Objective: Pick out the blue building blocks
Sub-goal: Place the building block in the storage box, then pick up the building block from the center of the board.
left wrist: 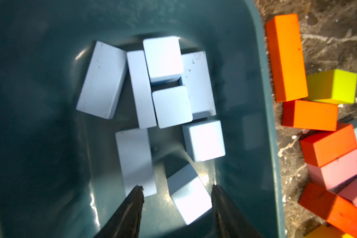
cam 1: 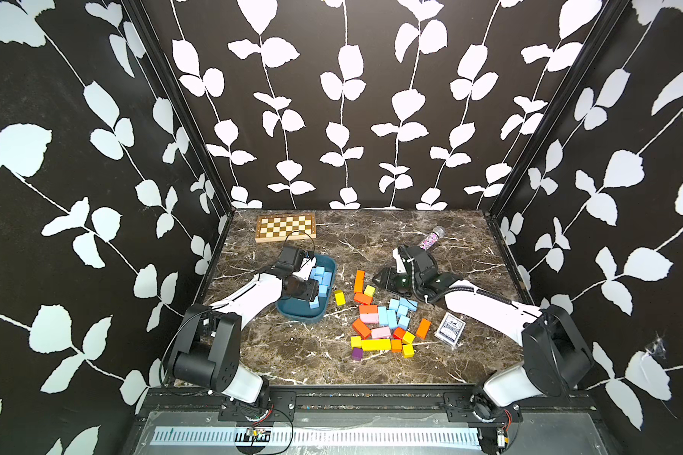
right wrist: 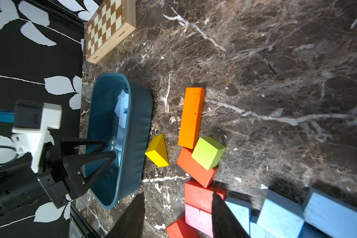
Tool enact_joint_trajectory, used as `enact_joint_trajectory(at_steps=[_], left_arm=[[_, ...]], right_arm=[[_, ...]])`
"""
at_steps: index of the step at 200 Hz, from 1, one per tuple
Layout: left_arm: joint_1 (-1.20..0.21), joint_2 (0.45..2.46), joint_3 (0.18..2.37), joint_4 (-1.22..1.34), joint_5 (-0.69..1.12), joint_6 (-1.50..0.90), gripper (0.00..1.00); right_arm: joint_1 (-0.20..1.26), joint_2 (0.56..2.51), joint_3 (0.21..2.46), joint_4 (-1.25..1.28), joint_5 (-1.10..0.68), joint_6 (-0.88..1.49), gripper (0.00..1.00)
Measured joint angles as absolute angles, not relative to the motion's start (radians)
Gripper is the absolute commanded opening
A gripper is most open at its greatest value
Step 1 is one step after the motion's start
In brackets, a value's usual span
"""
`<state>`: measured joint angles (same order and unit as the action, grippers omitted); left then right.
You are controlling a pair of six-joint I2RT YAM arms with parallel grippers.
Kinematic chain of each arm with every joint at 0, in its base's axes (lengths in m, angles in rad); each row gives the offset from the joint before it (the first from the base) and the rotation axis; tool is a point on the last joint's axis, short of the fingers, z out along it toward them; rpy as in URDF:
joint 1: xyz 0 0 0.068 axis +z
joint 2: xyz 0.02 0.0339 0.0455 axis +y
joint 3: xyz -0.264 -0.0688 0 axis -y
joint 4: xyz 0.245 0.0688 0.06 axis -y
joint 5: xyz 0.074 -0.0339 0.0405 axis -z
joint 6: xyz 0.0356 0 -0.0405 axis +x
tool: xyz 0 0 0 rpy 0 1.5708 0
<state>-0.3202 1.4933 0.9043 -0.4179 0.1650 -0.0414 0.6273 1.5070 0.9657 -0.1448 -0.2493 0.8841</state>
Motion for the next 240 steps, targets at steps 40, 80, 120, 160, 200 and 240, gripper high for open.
enact_joint_trajectory(at_steps=[40,80,120,160,200,240], left_arm=[[-0.320,1.427,0.910,-0.404,0.194,-0.001,0.59],[-0.320,1.357,0.909,-0.381,0.223,0.023,0.59],[-0.319,1.325,0.875,-0.352,0.245,0.023,0.59],[-0.313,1.313,0.847,-0.344,0.259,0.020,0.58],[-0.308,1.311,0.842,-0.337,0.278,0.021,0.58],[-0.301,1.310,0.842,-0.331,0.293,0.023,0.57]], right_arm=[[0.629,1.528,1.104,-0.389,-0.201,0.830,0.50],[0.630,1.572,1.212,-0.648,-0.113,0.796,0.52],[0.634,1.639,1.246,-0.854,-0.059,0.785,0.55],[0.649,1.692,1.264,-0.878,-0.075,0.785,0.53],[0.664,1.772,1.284,-0.849,-0.109,0.785,0.51],[0.666,1.830,1.329,-0.849,-0.109,0.777,0.51]])
